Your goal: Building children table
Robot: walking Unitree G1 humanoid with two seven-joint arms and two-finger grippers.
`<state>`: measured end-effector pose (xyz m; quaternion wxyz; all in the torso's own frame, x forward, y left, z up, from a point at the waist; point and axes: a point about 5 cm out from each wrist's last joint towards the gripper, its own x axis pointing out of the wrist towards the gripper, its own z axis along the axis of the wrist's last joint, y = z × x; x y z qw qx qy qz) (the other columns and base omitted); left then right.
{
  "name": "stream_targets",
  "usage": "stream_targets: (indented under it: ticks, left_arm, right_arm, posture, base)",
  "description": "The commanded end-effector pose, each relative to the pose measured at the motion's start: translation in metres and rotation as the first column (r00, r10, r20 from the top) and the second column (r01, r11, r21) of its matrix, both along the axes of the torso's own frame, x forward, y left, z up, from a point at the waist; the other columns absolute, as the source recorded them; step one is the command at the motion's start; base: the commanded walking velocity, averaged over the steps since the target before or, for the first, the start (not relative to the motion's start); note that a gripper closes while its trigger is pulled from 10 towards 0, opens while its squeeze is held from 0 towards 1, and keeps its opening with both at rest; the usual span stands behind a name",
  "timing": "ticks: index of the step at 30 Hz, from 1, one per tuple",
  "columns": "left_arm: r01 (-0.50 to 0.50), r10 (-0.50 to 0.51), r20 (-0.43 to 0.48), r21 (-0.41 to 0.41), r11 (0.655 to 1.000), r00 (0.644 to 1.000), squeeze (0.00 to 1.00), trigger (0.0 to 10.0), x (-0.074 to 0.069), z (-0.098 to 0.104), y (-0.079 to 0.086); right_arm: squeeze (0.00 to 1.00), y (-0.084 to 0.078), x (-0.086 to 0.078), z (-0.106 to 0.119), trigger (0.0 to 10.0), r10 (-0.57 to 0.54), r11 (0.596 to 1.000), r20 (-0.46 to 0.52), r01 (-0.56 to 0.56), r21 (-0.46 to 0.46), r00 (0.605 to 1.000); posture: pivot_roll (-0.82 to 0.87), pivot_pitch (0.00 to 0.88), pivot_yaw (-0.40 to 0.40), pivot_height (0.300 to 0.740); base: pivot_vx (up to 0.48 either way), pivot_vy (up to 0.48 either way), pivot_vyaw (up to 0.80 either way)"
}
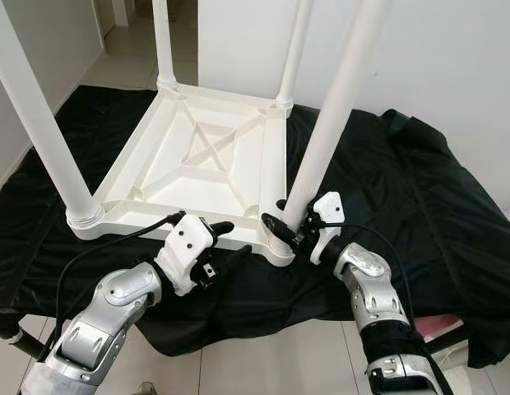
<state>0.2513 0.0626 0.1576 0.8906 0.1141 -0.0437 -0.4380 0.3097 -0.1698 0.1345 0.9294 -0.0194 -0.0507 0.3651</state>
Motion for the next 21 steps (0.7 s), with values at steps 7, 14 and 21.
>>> stream_targets:
  ticks: [7, 14, 21]
  left_arm:
    - [-0.034, 0.034, -0.002, -0.007, 0.999, 0.999, 0.00, 10.0, 0.001, -0.002, -0.001]
    - [-0.045, 0.045, -0.004, -0.013, 0.999, 0.999, 0.00, 10.0, 0.001, -0.003, -0.002]
    - [-0.052, 0.052, -0.007, -0.017, 0.999, 0.999, 0.00, 10.0, -0.001, -0.003, -0.002]
  right_arm:
    - [0.00, 0.004, 0.000, 0.001, 10.0, -0.232, 0.971, -0.001, 0.231, 0.059, 0.973]
    - [0.00, 0.020, -0.012, -0.009, 10.0, -0.519, 0.844, -0.117, 0.529, 0.083, 0.847]
    - [0.00, 0.052, -0.027, -0.018, 10.0, -0.629, 0.752, -0.193, 0.652, 0.097, 0.754]
  posture:
    - [0.06, 0.070, -0.116, 0.740]
    - [0.05, 0.082, -0.124, 0.740]
    - [0.05, 0.090, -0.131, 0.740]
  base:
    - [0.000, 0.000, 0.00]
    - [0.000, 0.000, 0.00]
    - [0.000, 0.000, 0.00]
